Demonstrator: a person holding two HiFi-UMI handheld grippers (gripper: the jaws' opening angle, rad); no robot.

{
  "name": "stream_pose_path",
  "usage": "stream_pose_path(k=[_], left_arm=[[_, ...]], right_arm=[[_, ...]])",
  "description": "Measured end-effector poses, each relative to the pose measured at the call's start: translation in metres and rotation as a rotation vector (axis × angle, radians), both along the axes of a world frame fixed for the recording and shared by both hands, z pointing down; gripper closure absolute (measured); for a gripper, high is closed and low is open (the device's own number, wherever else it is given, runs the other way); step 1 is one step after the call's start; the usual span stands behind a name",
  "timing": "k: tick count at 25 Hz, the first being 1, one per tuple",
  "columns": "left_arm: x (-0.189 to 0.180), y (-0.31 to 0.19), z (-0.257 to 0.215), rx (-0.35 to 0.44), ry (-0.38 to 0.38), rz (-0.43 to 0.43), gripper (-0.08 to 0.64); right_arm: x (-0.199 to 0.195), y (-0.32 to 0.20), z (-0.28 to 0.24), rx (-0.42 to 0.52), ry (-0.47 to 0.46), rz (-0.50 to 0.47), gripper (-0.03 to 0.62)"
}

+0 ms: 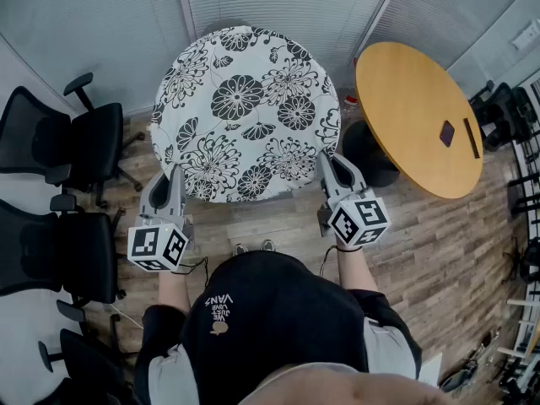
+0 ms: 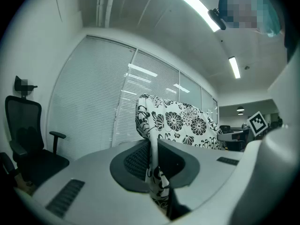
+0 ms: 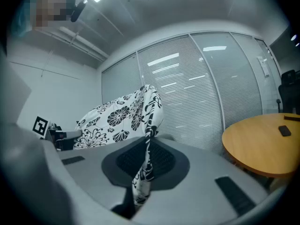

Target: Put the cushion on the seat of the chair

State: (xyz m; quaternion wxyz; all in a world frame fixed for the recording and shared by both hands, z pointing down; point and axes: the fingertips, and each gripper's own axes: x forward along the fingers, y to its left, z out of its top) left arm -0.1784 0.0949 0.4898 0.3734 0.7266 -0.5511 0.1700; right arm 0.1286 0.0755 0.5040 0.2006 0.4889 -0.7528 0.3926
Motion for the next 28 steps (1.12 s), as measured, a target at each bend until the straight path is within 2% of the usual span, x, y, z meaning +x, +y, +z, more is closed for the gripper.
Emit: stream_pose_path(k=[12,17,28], left_arm=[[0.0015,-0.0031,-0.0001,-0.002,-0.004,0.007,0.525],[0.0011,-0.0020,0.0002,0.004,-0.004,0.013,0.525],[0.0016,-0.0050,-0.0028,0.013,0.006,0.032,0.525]], right_arm=[[-0.0005,-0.0026,-0.0020,0.007,-0.001,0.004,0.563],[-0.0011,-0.0016,-0.0021,0.001,-0.036,0.034,0.562],[-0.0045,-0.0007,-0.0048,-0.005,-0.026,0.035,0.561]])
